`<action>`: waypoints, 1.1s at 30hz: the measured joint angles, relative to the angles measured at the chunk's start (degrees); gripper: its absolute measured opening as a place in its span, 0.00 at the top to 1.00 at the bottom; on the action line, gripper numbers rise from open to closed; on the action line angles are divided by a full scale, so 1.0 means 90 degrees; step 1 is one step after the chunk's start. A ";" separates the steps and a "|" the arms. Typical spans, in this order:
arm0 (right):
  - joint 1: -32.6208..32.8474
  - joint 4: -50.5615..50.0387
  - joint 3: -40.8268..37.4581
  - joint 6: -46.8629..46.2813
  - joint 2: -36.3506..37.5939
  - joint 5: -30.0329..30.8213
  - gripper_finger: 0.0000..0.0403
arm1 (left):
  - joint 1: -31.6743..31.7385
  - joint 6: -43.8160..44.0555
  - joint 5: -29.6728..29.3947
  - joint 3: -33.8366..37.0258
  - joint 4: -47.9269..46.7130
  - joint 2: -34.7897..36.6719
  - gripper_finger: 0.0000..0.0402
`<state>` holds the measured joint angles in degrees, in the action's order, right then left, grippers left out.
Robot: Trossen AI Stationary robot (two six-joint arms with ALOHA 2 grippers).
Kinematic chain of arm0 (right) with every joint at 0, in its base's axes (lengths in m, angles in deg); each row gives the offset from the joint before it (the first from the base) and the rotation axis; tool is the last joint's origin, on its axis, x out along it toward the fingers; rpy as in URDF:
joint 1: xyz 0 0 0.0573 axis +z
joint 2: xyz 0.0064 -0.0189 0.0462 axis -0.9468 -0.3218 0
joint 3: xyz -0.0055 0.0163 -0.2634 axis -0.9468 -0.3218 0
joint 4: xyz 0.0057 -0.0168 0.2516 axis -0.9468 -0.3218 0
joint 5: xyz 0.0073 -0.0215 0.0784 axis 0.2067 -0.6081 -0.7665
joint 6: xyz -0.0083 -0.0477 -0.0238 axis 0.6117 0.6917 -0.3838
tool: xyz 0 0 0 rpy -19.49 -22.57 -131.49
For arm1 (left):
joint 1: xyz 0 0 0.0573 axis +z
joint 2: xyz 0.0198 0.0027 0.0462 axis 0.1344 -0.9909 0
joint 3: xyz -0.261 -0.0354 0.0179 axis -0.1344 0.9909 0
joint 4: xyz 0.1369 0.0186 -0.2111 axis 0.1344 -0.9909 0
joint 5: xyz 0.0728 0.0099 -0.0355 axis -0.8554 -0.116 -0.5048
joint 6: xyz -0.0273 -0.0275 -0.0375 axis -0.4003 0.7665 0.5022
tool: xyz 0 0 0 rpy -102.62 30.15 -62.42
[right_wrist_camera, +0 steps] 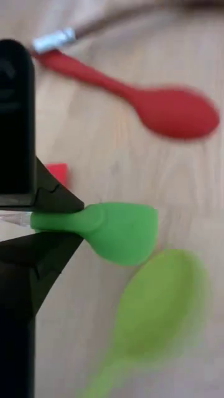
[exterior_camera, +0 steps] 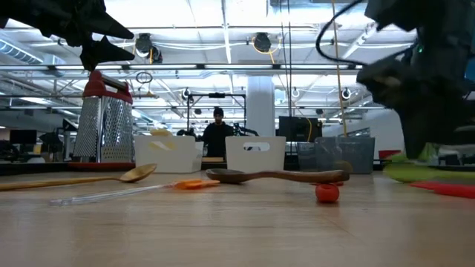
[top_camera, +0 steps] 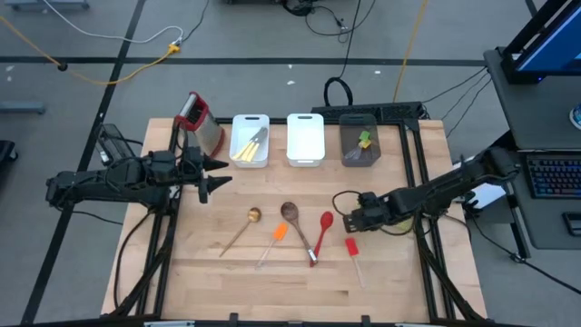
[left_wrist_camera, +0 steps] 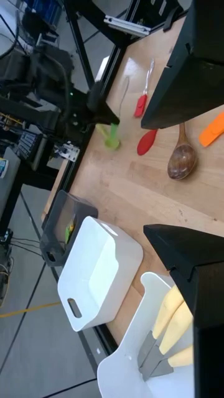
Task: Pick & Place Kitchen Items
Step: Put the green spatula into the black bin
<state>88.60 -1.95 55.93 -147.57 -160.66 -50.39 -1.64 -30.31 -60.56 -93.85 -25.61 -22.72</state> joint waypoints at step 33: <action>-0.3004 0.6025 0.0019 0.6317 0.2048 0.1644 0.93 | 0.0000 0.0368 0.0002 0.0000 0.0192 0.0000 0.33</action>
<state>61.57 52.28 56.11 -90.72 -142.23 -35.59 -1.64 -27.00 -60.54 -93.85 -23.89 -22.72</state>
